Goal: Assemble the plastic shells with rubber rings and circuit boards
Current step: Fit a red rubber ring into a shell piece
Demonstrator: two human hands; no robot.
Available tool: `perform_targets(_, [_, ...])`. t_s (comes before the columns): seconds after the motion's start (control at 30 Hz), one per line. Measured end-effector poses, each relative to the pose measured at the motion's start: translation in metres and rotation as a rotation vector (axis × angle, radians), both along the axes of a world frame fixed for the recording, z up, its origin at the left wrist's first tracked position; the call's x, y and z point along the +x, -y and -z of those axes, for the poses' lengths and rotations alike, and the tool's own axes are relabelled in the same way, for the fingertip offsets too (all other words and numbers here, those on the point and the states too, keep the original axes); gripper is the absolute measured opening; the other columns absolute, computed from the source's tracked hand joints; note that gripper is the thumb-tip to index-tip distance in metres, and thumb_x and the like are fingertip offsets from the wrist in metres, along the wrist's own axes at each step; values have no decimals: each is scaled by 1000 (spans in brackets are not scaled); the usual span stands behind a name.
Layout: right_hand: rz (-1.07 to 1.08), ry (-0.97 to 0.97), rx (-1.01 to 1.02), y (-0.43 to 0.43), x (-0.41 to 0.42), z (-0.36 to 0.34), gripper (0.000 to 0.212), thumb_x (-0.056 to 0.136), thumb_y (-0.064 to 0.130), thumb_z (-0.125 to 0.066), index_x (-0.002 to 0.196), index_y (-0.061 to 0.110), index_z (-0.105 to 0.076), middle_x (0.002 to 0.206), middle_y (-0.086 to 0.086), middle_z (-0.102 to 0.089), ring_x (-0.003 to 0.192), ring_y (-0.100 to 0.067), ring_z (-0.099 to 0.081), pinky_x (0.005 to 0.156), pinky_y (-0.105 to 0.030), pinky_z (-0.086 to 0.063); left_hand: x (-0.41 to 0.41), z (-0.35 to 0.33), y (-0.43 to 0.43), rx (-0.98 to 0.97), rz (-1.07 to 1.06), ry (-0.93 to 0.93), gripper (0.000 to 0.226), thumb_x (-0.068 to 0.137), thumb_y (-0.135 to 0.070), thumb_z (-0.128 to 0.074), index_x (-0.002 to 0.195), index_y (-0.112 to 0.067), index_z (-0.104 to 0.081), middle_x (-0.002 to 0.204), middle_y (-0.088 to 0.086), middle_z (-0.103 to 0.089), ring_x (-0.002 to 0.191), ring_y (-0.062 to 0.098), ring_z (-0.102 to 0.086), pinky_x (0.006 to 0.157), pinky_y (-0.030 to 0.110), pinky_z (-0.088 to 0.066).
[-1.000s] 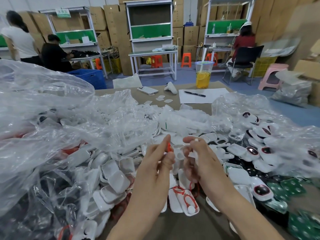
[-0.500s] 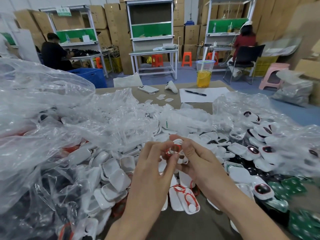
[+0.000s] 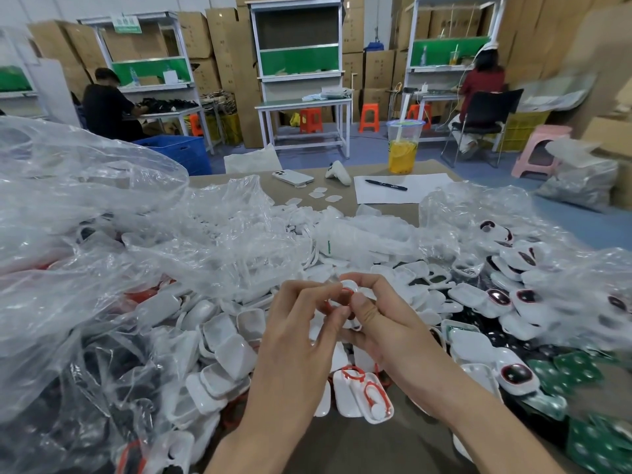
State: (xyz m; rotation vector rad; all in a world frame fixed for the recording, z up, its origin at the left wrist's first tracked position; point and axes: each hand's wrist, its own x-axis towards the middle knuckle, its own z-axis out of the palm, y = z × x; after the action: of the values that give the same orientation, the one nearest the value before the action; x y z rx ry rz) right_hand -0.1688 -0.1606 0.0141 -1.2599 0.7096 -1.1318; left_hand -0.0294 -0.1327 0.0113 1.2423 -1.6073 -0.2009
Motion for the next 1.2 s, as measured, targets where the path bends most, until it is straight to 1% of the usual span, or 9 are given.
perform_targets(0.17, [-5, -42, -23, 1, -1, 3, 23, 106, 20, -41, 126, 18, -53, 106, 4, -74, 112, -14, -68, 96, -31, -55, 1, 2, 1, 14, 2, -41, 34, 92, -20, -72, 106, -49, -62, 100, -24, -50, 99, -6, -56, 80, 2, -39])
perform_targets(0.27, [0, -92, -58, 2, 0, 5, 24, 103, 27, -43, 125, 22, -52, 111, 7, -73, 112, -12, -68, 97, -30, -54, 0, 1, 3, 31, 9, -77, 40, 91, -16, -72, 97, -54, -62, 97, -24, -50, 98, -6, -58, 78, 1, -39])
perform_targets(0.37, [7, -106, -69, 3, 1, 7, 21, 105, 23, -42, 124, 22, -52, 113, 7, -72, 112, -12, -67, 97, -29, -54, 1, 1, 5, 39, 6, -80, 40, 90, -16, -73, 96, -55, -62, 96, -23, -50, 95, -5, -60, 76, 2, -40])
perform_targets(0.57, [12, -83, -56, 3, 0, 8, 19, 105, 19, -41, 121, 18, -52, 109, 1, -74, 108, -12, -69, 91, -27, -55, 2, 6, 7, 25, -10, -81, 32, 87, -18, -76, 105, -43, -68, 92, -16, -53, 90, 0, -61, 75, 3, -40])
perform_targets(0.67, [-2, -59, -46, 3, 1, 7, 19, 106, 15, -40, 120, 13, -51, 108, 4, -74, 107, -11, -69, 87, -22, -55, 2, 7, 9, 31, -13, -90, 34, 87, -17, -77, 107, -42, -68, 91, -16, -53, 90, 1, -61, 74, 4, -40])
perform_targets(0.77, [-10, -50, -45, 2, 2, 6, 19, 106, 14, -38, 121, 12, -50, 106, 6, -75, 106, -9, -69, 86, -19, -54, 3, 7, 8, 31, -15, -75, 34, 89, -18, -75, 110, -43, -65, 93, -15, -52, 91, 1, -60, 73, 4, -41])
perform_targets(0.93, [0, -34, -38, 2, 3, 7, 18, 107, 14, -39, 119, 12, -51, 104, 9, -75, 103, -7, -70, 85, -19, -55, 3, 8, 8, 11, -15, -39, 28, 91, -19, -73, 108, -41, -70, 88, -15, -52, 90, -3, -57, 76, 3, -39])
perform_targets(1.03, [4, -15, -14, 4, 3, 8, 18, 106, 16, -41, 118, 12, -54, 106, 6, -75, 104, -9, -70, 83, -20, -56, 4, 9, 9, 0, -22, -8, 25, 91, -19, -72, 110, -36, -72, 88, -16, -51, 90, -4, -56, 76, 2, -38])
perform_targets(1.2, [36, 9, 30, 8, 3, 14, 20, 107, 17, -42, 117, 16, -59, 111, -5, -74, 110, -17, -69, 88, -27, -57, 1, 7, 11, 67, 22, -100, 25, 90, -25, -74, 103, -45, -69, 95, -19, -53, 94, -4, -61, 77, 3, -40])
